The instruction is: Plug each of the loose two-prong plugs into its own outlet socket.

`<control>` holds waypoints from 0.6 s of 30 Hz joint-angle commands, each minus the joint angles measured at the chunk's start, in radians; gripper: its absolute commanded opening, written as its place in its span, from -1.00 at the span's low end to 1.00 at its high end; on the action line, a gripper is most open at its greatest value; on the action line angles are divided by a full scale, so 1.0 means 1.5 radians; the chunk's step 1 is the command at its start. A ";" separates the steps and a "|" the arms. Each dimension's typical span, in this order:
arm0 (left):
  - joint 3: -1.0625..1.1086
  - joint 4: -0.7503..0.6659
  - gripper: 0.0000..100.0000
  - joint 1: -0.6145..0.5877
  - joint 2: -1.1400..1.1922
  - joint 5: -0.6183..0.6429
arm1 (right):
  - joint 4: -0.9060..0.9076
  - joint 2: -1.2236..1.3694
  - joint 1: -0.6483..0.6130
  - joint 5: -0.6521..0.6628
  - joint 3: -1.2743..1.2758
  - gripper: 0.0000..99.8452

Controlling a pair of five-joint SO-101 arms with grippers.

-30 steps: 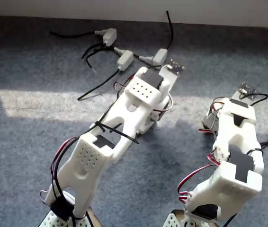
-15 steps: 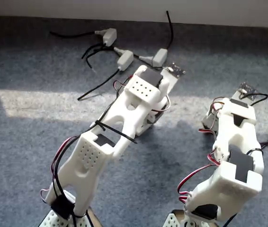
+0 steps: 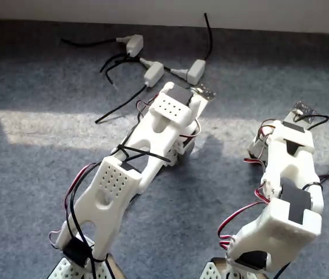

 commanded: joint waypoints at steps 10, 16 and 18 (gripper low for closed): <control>-0.059 0.000 -0.99 -0.030 -0.012 -0.004 | -0.017 0.004 0.007 -0.010 -0.019 -0.98; -0.240 -0.081 -0.99 -0.083 -0.011 -0.003 | -0.017 0.004 0.007 -0.010 -0.019 -0.98; -0.306 -0.154 -0.99 -0.109 -0.009 -0.004 | -0.017 0.004 0.007 -0.010 -0.019 -0.98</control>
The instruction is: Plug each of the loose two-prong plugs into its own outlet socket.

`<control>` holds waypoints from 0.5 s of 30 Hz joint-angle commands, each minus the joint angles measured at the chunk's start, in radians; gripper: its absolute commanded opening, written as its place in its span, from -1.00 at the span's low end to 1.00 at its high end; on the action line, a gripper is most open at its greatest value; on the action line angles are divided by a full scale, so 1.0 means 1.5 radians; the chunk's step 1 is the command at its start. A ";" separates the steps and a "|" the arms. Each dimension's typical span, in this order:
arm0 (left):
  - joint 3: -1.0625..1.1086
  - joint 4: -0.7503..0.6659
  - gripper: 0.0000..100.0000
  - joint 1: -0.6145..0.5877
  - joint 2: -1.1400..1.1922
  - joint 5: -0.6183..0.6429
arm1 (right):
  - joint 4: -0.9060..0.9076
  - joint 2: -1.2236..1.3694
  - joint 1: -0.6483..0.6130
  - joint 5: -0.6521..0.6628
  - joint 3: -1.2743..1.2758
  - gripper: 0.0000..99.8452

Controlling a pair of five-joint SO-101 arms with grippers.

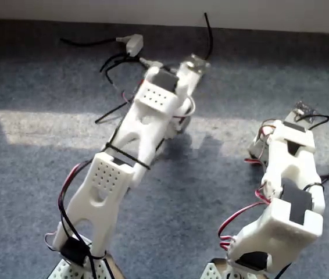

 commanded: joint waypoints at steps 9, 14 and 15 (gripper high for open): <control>-0.105 -0.615 -0.98 -0.137 -0.009 -0.029 | -0.017 0.004 0.007 -0.010 -0.019 -0.98; 0.013 -0.657 -0.87 -0.157 -0.010 -0.039 | -0.017 0.004 0.007 -0.010 -0.019 -0.98; 0.033 -0.641 -0.82 -0.158 -0.010 -0.039 | -0.017 0.004 0.007 -0.010 -0.019 -0.98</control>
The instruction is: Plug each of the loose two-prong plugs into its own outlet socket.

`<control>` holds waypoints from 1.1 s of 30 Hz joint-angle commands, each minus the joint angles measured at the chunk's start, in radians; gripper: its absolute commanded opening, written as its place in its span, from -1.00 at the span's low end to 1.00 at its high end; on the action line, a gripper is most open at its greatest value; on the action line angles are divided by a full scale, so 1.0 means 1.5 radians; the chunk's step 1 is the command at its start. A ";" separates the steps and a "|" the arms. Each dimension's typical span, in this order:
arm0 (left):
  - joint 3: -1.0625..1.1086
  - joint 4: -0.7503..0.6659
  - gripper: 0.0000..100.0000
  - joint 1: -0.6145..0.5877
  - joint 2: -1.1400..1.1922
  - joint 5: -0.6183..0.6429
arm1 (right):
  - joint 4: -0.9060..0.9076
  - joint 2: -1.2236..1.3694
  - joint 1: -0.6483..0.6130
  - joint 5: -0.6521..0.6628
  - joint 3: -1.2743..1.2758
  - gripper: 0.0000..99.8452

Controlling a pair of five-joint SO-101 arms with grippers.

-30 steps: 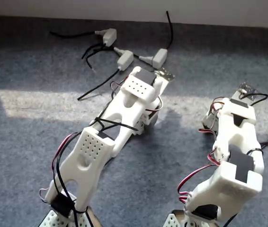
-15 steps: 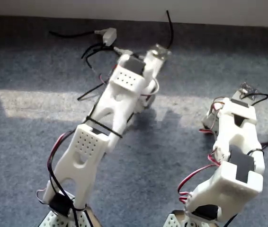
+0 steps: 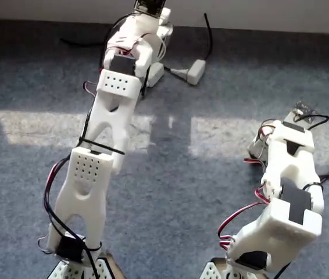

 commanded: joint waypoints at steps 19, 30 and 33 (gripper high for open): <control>0.066 0.123 -0.66 -0.116 -0.015 -0.007 | -0.021 0.004 0.004 -0.010 -0.018 -0.98; 0.009 0.128 -0.30 -0.149 -0.019 -0.034 | -0.021 0.004 0.004 -0.010 -0.018 -0.98; -0.071 0.218 -0.30 -0.166 -0.020 -0.034 | -0.021 0.004 0.004 -0.010 -0.018 -0.98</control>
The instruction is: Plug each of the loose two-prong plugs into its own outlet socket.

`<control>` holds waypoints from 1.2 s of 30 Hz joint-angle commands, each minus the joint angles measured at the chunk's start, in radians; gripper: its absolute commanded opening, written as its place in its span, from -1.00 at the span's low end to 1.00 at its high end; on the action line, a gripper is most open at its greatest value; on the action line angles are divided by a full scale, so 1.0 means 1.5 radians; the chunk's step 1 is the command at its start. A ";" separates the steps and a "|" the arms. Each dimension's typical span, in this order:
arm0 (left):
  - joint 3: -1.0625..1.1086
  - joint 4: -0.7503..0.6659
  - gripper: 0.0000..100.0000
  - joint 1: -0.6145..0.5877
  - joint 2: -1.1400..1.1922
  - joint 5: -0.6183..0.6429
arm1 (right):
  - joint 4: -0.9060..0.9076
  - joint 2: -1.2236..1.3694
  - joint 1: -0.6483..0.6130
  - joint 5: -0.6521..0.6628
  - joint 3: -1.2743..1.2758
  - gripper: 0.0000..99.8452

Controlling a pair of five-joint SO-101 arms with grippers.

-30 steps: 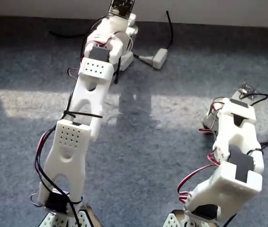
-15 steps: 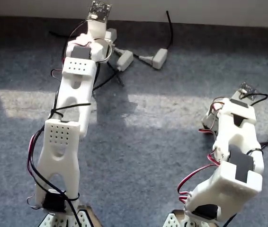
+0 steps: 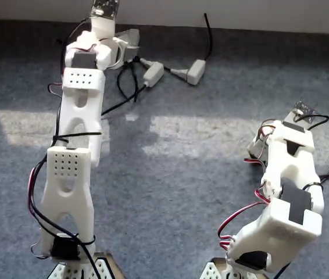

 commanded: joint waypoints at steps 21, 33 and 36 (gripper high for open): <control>-0.118 0.566 -0.31 -0.008 -0.116 0.024 | 0.066 -0.029 0.195 0.064 -0.210 -0.64; 0.084 0.562 -0.31 0.116 -0.212 0.144 | 0.025 0.274 0.306 0.107 -0.569 -0.62; 0.096 0.562 -0.30 0.114 -0.212 0.162 | 0.053 0.363 0.320 0.107 -0.722 -0.62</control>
